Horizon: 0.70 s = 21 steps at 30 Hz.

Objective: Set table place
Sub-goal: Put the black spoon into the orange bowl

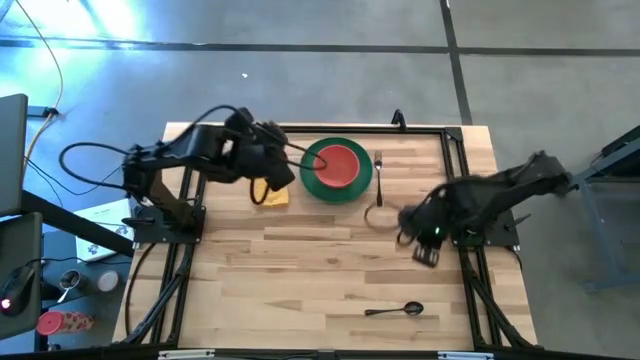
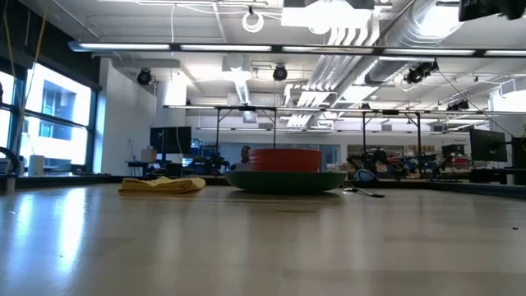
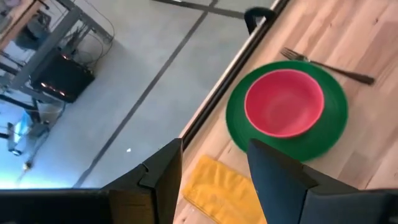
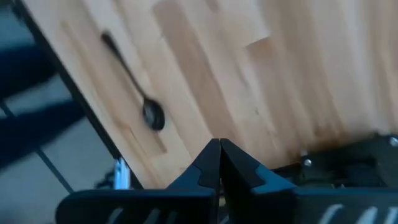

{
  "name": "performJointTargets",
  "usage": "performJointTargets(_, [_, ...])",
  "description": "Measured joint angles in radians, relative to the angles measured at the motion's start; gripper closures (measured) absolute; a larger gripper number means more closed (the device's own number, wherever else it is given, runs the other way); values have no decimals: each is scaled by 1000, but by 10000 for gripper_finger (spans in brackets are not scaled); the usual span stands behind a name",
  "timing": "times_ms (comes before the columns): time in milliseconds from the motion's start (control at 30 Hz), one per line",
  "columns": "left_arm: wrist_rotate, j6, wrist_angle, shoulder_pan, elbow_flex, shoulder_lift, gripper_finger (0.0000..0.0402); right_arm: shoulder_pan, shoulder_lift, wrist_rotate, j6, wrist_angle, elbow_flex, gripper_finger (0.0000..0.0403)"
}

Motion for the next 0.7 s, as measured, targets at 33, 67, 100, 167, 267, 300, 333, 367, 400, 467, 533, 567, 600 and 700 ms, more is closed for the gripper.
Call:
performJointTargets(33, [5,-6,0,1,0,-10,232,33,23,-5,-16,9,0,402])
performJointTargets(67, [8,-8,0,1,0,-21,232,62,47,-6,-30,20,0,399])
performJointTargets(100, [10,-5,0,1,0,-31,231,89,71,-8,-38,33,0,394])
performJointTargets(167, [17,5,0,0,0,-50,231,143,121,-10,-41,73,0,379])
performJointTargets(267, [62,19,0,-2,0,-83,231,205,203,-10,-54,151,0,345])
performJointTargets(300, [74,27,0,-1,0,-95,231,218,230,-5,-49,184,0,333])
performJointTargets(333, [82,34,0,-1,0,-108,231,229,259,3,-32,222,0,321])
performJointTargets(367, [90,41,0,-1,0,-121,231,237,288,9,-18,264,0,310])
performJointTargets(400, [98,51,0,-1,0,-134,231,244,316,16,-14,307,0,300])
performJointTargets(467, [115,64,0,-1,1,-158,231,261,375,33,-23,386,1,285])
performJointTargets(533, [121,84,0,-1,1,-178,231,279,436,55,-20,447,1,275])
performJointTargets(567, [122,91,0,-1,1,-189,231,289,466,56,-12,463,1,272])
performJointTargets(600, [124,95,0,-1,1,-198,231,298,494,56,2,467,1,270])
performJointTargets(700, [155,97,0,-1,1,-224,231,327,573,40,63,463,1,269])
